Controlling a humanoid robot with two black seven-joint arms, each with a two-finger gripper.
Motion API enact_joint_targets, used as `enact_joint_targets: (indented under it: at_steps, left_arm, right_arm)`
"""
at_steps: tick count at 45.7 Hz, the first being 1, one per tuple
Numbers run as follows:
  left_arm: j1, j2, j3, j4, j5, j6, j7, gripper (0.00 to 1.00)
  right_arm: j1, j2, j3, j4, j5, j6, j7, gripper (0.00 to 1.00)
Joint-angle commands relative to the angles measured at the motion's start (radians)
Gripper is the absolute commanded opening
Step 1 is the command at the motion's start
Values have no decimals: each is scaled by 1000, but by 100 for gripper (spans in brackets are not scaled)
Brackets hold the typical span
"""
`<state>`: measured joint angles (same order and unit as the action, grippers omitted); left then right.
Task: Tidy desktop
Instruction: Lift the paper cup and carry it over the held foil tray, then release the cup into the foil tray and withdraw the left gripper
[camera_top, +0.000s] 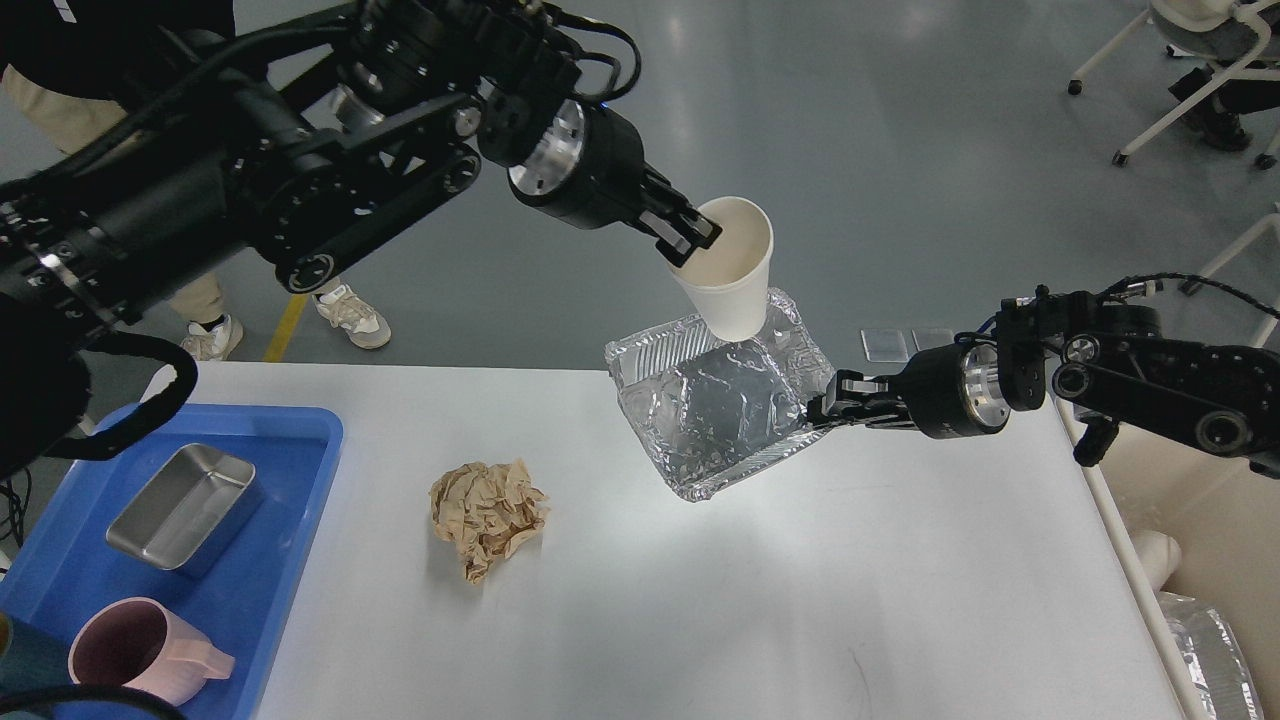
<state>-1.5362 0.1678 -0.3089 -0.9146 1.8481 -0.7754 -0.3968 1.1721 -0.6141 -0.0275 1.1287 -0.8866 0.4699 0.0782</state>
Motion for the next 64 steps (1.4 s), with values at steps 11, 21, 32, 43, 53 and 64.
enact_joint_targets:
  at_steps: [11, 21, 32, 43, 53, 64]
  left_arm:
    - [5, -175, 68, 140, 5, 41, 15, 4]
    - [18, -189, 90, 143, -1, 67, 26, 17]
    - [36, -186, 85, 141, -27, 65, 73, 63]
    - [62, -154, 62, 140, -79, 71, 95, 90]
    - [119, -11, -61, 128, -135, 114, 157, 92]
    - [327, 291, -286, -53, -208, 134, 240, 92]
  right_arm:
    - [1, -7, 1, 14, 0, -4, 0, 0]
    - [4, -12, 1, 20, 0, -4, 0, 0]
    - [4, -13, -2, 19, -2, -4, 0, 0]
    - [1, -27, -3, 19, 0, -5, 0, 0]
    - [-3, -33, -5, 19, 0, -5, 0, 0]
    - [-5, -46, -6, 19, -2, -5, 0, 0]
